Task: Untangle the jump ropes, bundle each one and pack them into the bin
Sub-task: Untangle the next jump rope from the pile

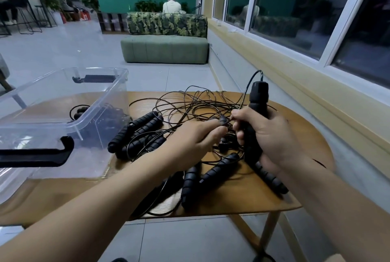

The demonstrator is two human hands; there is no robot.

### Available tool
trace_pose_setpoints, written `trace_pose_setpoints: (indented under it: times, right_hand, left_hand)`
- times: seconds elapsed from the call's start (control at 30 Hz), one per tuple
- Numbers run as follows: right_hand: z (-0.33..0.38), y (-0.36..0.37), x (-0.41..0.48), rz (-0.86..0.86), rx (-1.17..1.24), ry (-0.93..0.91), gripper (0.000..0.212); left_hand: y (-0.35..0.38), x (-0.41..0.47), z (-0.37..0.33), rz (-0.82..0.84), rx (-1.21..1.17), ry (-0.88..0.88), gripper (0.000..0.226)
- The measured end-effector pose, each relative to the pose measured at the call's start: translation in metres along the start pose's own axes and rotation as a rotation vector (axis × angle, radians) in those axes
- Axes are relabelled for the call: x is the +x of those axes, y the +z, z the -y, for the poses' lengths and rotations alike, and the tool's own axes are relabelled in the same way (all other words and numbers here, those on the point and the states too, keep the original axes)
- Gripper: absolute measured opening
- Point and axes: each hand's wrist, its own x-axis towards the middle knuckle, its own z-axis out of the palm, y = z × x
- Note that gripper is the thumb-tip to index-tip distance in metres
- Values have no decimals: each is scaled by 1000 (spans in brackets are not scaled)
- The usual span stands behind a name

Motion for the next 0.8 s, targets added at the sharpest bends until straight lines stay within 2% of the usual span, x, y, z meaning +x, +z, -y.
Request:
trace_pose_setpoints:
  times: [0.33, 0.43, 0.57, 0.7, 0.8]
  right_hand:
    - [23, -24, 24, -210, 287, -33, 11]
    - [18, -27, 30, -158, 232, 11, 18]
    - [10, -14, 21, 42, 63, 60, 35]
    - [18, -3, 15, 50, 37, -48, 21]
    - [34, -2, 20, 1, 30, -75, 16]
  left_hand:
    - [0, 17, 32, -123, 40, -81, 32]
    - [1, 20, 21, -190, 5, -87, 28]
    - [0, 26, -11, -309, -19, -12, 26]
    - [-9, 37, -32, -299, 64, 75, 22]
    - [-19, 47, -40, -230, 60, 42, 24]
